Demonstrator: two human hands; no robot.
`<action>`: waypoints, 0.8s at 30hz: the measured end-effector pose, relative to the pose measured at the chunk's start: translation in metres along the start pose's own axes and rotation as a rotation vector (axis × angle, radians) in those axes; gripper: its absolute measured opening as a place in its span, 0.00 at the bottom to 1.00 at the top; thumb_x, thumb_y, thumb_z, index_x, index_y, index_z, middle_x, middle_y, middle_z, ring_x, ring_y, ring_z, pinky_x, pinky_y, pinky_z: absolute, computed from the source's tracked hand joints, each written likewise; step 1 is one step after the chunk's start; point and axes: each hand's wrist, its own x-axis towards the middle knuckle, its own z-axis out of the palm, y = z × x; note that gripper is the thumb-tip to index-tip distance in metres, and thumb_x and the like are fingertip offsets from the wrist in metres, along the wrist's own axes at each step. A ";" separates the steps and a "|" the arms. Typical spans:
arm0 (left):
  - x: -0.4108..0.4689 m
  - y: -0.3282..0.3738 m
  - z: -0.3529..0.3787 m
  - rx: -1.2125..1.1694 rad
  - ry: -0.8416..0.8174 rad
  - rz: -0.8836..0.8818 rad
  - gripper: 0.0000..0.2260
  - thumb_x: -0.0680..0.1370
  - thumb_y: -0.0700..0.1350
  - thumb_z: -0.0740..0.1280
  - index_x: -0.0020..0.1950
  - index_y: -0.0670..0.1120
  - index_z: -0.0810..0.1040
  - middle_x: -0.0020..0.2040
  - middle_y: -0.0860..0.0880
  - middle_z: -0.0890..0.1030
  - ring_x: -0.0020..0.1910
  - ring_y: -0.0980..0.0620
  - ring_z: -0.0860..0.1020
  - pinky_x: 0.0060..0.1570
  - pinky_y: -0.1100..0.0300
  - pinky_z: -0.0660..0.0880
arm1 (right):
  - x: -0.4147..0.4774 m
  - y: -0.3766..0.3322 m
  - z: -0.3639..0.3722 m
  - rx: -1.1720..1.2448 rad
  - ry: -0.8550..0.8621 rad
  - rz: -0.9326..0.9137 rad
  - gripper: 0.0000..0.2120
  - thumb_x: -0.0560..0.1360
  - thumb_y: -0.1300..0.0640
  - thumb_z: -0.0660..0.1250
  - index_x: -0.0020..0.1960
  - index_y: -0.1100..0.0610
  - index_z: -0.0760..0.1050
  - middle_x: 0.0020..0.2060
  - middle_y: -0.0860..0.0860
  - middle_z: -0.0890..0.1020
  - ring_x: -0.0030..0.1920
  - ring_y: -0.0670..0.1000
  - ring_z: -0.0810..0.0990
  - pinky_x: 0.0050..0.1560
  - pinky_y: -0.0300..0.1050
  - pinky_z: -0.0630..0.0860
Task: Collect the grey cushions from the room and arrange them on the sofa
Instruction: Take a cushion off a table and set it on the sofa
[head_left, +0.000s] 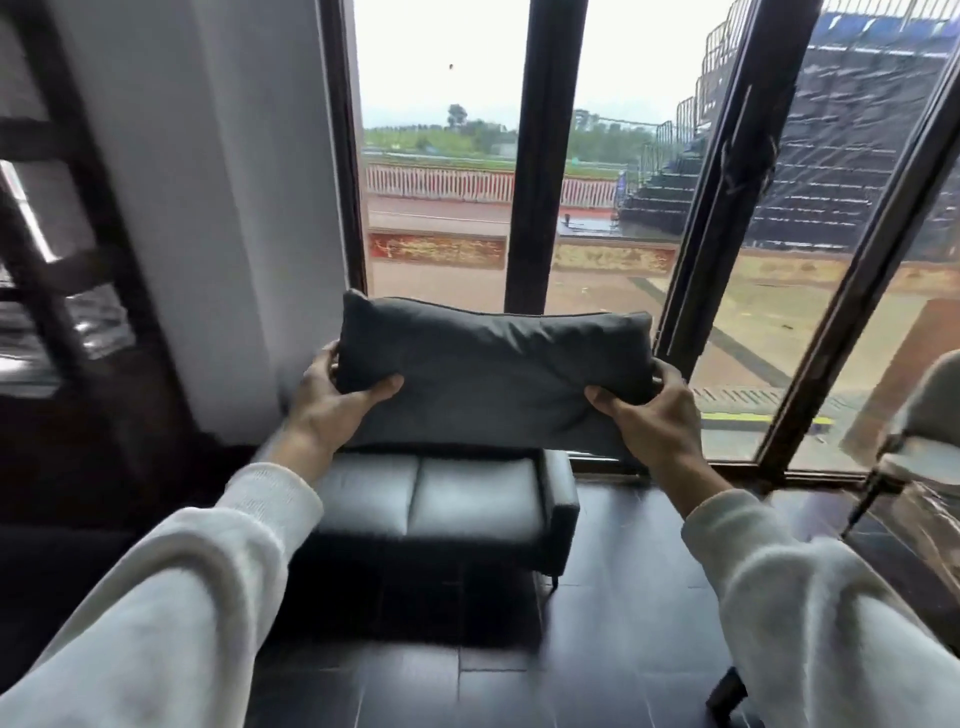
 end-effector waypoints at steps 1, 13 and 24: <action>0.011 -0.005 -0.025 0.019 0.028 0.003 0.44 0.55 0.61 0.85 0.70 0.58 0.76 0.58 0.56 0.85 0.59 0.53 0.84 0.64 0.48 0.80 | -0.001 -0.010 0.028 0.021 -0.018 -0.004 0.36 0.65 0.45 0.84 0.69 0.50 0.75 0.51 0.43 0.82 0.53 0.50 0.81 0.52 0.39 0.76; 0.117 -0.070 -0.196 0.198 0.196 -0.044 0.26 0.69 0.50 0.84 0.62 0.56 0.76 0.57 0.55 0.83 0.54 0.58 0.82 0.59 0.58 0.78 | 0.009 -0.066 0.270 0.102 -0.165 -0.012 0.38 0.65 0.44 0.84 0.69 0.52 0.75 0.47 0.38 0.79 0.50 0.46 0.80 0.47 0.32 0.72; 0.212 -0.154 -0.180 0.249 0.276 -0.158 0.32 0.68 0.52 0.85 0.67 0.57 0.75 0.63 0.51 0.82 0.60 0.51 0.81 0.56 0.58 0.77 | 0.097 -0.009 0.387 0.096 -0.286 0.016 0.34 0.62 0.41 0.84 0.64 0.44 0.74 0.51 0.43 0.82 0.53 0.47 0.81 0.46 0.25 0.70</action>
